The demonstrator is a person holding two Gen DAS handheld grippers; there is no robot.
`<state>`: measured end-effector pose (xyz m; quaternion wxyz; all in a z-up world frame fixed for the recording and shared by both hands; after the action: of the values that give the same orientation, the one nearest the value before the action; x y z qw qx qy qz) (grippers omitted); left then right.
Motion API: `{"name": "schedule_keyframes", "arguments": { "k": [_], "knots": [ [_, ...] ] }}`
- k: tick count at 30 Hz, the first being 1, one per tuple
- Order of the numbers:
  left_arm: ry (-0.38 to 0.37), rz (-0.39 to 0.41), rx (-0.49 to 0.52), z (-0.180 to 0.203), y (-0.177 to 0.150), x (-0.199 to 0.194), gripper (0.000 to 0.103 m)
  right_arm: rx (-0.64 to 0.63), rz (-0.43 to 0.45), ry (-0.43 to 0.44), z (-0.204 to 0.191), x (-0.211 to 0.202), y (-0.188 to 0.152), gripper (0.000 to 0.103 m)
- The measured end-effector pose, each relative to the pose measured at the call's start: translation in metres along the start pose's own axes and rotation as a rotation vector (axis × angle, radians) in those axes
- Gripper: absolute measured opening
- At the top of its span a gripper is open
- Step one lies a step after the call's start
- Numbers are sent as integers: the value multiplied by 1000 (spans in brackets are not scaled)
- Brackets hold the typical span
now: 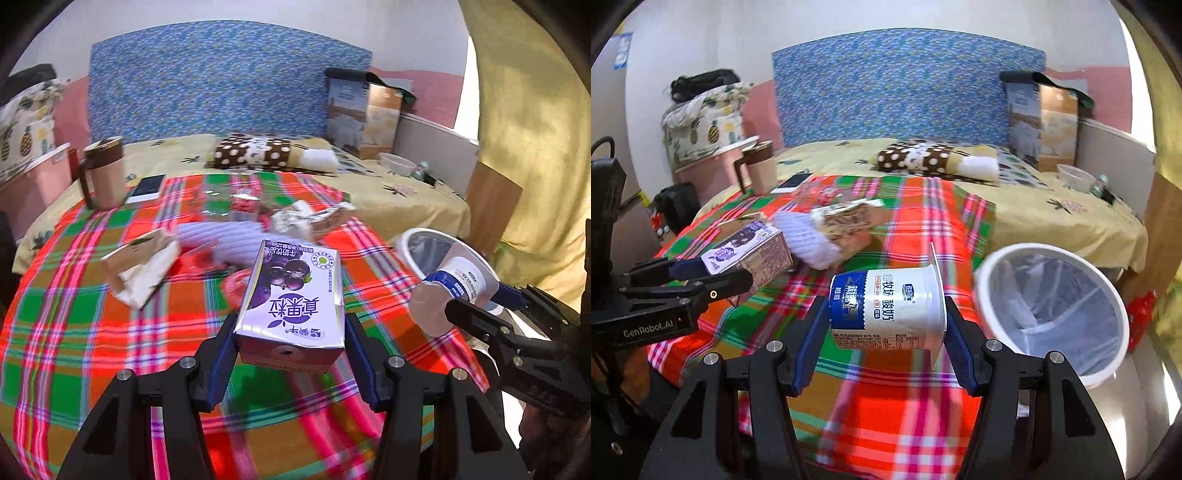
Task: Collect trash
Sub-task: 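Carry carton and yogurt cup over the white bin and open both tools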
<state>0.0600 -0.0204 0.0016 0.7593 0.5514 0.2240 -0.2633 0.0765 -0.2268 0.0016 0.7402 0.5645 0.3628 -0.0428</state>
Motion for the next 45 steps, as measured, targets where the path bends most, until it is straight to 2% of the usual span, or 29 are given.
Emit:
{"name": "schedule_keyframes", "arguments": {
  "k": [5, 12, 19, 26, 35, 45],
  "knots": [
    [-39, -18, 57, 29, 4, 16, 56, 75, -3, -21, 27, 0, -7, 61],
    [-96, -37, 127, 73, 11, 39, 56, 132, -16, -103, 61, -1, -18, 61],
    [-154, -82, 191, 117, 13, 73, 56, 198, -69, -167, 95, 3, -34, 61],
    [-207, -131, 242, 156, 8, 105, 56, 233, -122, -187, 116, 8, -48, 61],
    [-243, -170, 265, 177, 4, 132, 56, 249, -168, -202, 129, 12, -54, 62],
    [-288, -210, 271, 186, 3, 142, 57, 271, -154, -215, 138, 6, -58, 63]
  ]
}}
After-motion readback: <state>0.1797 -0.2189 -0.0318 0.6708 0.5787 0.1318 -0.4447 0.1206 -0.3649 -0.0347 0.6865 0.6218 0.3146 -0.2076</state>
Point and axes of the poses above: each gripper's, at about its wrist camera, not at the fingertips, and x roughly the way its jaws point, z to its right, y to its top, the point moved 1 cm from there along x, roughly the way its jaws point, and after that the axes turned 12 degrees about -x, right-handed, at the moved point
